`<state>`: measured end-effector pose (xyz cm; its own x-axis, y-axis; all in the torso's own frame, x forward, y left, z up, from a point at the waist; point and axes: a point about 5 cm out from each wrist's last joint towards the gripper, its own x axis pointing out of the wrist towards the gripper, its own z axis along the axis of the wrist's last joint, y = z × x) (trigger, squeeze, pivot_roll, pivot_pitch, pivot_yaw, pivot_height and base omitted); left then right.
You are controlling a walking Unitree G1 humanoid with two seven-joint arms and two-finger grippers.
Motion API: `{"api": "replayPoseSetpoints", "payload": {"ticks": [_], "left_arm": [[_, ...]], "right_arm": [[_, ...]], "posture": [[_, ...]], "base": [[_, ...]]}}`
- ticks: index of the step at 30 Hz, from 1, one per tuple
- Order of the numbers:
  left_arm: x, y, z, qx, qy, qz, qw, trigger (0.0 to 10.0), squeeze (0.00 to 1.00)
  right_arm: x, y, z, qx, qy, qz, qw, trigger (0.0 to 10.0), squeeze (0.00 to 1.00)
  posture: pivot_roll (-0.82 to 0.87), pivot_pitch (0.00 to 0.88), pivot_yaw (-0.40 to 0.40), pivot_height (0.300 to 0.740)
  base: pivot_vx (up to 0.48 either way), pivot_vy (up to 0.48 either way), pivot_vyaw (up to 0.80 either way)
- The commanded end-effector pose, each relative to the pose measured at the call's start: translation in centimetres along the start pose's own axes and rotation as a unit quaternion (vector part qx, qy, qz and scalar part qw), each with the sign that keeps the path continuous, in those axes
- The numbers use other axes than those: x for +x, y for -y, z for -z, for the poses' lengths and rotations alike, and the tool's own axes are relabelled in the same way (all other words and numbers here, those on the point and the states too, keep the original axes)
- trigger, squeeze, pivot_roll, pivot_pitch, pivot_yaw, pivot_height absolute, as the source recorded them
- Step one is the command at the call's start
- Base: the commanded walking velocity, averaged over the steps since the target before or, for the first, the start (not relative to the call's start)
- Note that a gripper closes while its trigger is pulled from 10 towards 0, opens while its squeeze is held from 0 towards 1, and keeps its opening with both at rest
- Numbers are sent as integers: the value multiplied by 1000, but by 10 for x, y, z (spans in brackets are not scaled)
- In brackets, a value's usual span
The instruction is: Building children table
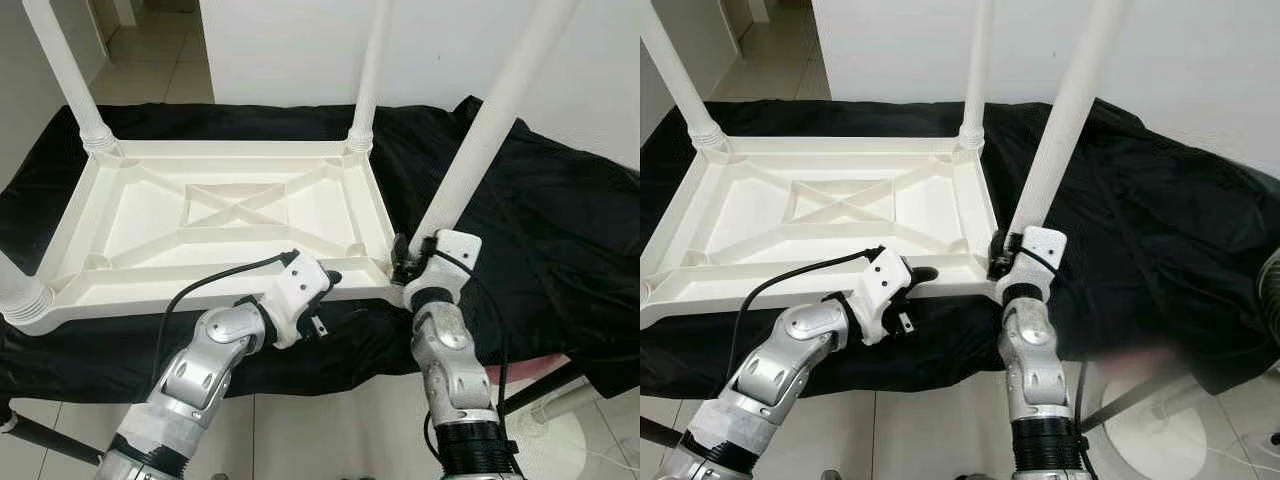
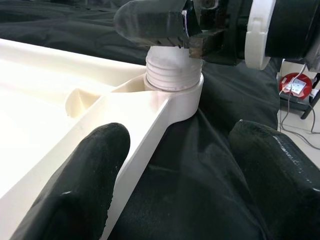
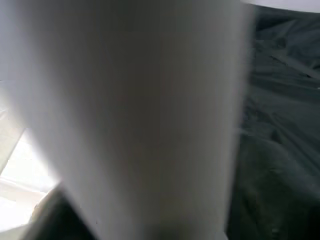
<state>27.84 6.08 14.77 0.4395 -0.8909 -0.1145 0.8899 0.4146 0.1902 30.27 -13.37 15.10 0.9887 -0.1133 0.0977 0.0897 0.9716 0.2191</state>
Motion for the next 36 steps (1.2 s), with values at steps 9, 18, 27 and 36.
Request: {"api": "replayPoseSetpoints", "payload": {"ticks": [9,18,27,36], "left_arm": [[-1,-2,2,2,-7,-18,1000,10000,0],[-1,-2,2,2,-7,-18,1000,10000,0],[0,-4,1,5,-7,-15,1000,10000,0],[1,-5,0,6,-6,-13,1000,10000,0]], "right_arm": [[-9,11,9,6,-7,-49,999,10000,1000],[-9,18,9,-8,1,-103,995,10000,659],[5,26,0,-69,2,-266,961,9961,0],[19,31,-4,-111,-3,-314,943,3569,0]], "posture": [[-71,67,-39,740],[-70,65,-39,740],[-78,60,-23,740],[-73,59,-20,740]], "base": [[0,0,0],[0,0,0],[0,0,0],[0,0,0]]}}
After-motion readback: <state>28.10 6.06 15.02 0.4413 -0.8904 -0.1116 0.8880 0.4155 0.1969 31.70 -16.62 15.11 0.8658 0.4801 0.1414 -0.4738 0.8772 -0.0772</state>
